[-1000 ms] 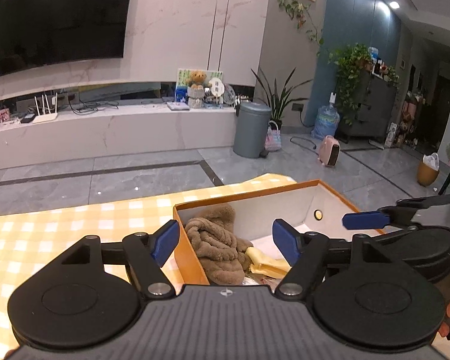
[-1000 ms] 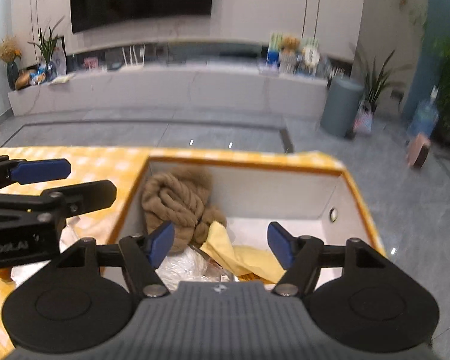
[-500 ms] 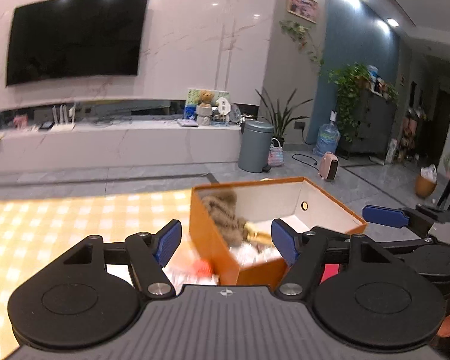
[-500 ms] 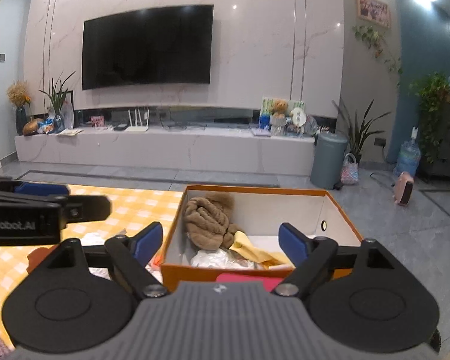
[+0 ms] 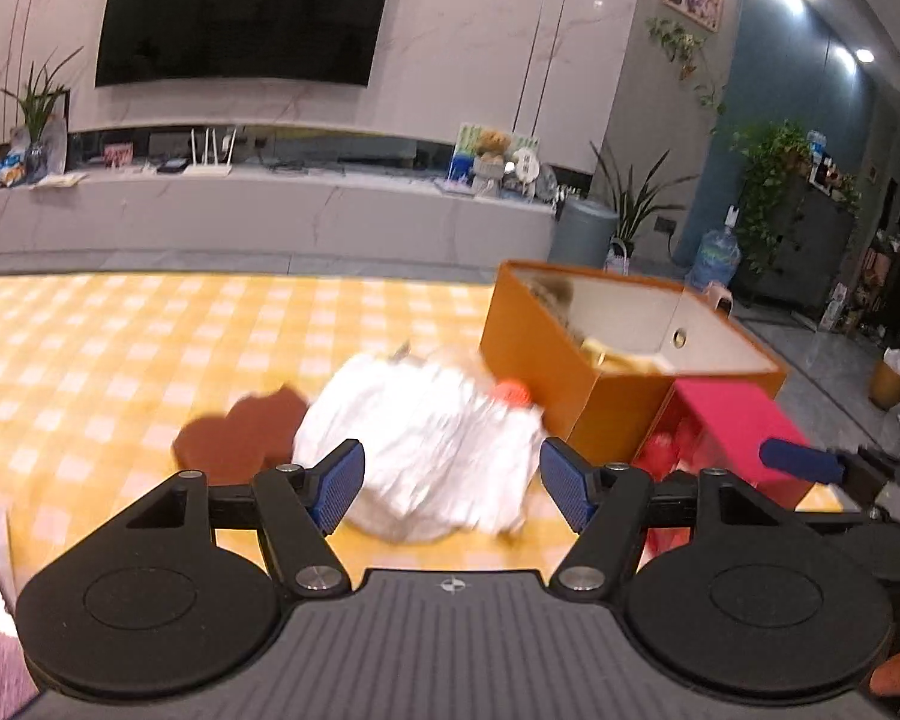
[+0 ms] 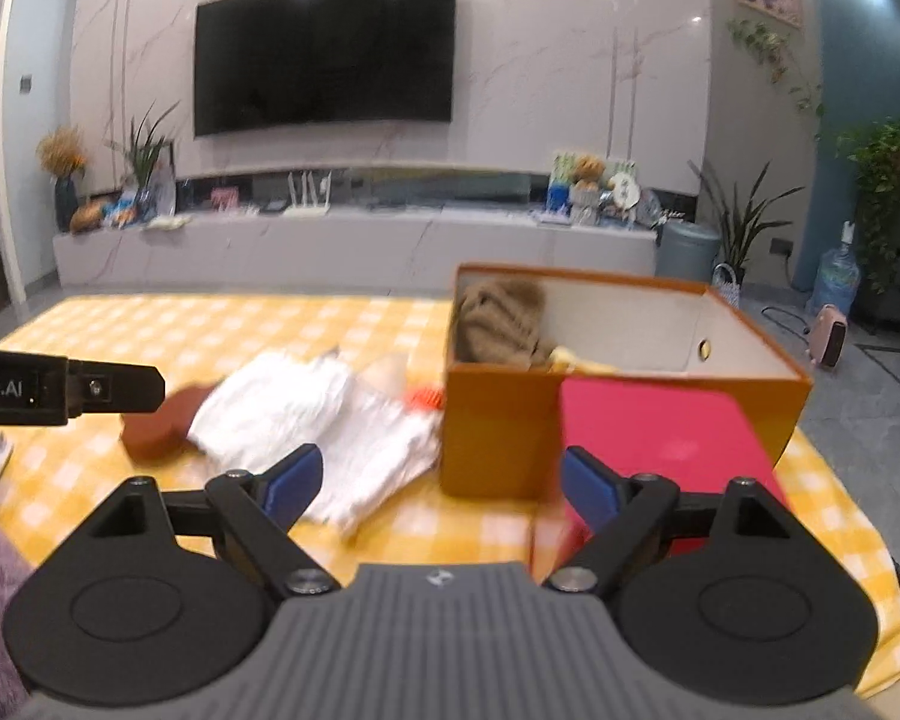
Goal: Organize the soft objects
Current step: 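Move both tools back toward the white cloth on the plate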
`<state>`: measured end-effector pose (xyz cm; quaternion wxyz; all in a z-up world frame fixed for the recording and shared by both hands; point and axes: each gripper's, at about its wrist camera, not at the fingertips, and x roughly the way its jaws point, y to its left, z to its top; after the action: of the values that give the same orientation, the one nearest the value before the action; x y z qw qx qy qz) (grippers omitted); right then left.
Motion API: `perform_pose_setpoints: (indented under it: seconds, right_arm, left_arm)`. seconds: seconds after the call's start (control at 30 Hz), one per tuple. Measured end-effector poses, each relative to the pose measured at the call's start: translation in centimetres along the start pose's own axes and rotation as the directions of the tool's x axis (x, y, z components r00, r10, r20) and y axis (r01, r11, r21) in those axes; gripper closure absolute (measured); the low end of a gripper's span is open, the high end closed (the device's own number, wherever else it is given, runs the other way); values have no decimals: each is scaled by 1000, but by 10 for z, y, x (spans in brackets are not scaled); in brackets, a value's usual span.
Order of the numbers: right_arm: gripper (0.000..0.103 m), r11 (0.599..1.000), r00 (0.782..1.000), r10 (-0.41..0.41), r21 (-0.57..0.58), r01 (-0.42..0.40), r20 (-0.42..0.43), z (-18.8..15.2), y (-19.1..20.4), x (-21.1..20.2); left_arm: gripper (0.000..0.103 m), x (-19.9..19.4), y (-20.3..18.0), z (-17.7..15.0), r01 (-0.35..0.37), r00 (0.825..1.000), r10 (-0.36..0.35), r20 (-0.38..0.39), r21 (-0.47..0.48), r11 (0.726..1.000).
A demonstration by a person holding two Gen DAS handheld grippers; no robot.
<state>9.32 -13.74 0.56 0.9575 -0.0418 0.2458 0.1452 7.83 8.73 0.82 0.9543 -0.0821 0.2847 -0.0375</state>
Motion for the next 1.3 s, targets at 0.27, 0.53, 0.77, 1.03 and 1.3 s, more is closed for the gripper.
perform_pose_setpoints:
  seconds: [0.27, 0.53, 0.77, 1.03, 1.3]
  right_arm:
    - [18, 998, 997, 57, -36, -59, -60, -4, 26, 18]
    - [18, 991, 987, 113, -54, -120, -113, 2, 48, 50]
    - [17, 984, 978, 140, -92, -155, -153, 10, 66, 89]
    - [15, 980, 970, 153, -94, -173, -189, 18, 79, 134]
    - [16, 981, 960, 174, -46, -188, -219, 19, 84, 168]
  left_arm:
    - [26, 4, 31, -18, -33, 997, 27, -67, -83, 996]
    - [26, 19, 49, -13, -35, 997, 28, -67, -116, 993]
    - [26, 46, 61, -3, -70, 994, 55, -94, -164, 984]
    - [26, 69, 74, -1, -104, 991, 85, -104, -201, 974]
    - [26, 74, 85, -8, -121, 990, 95, -108, -259, 958]
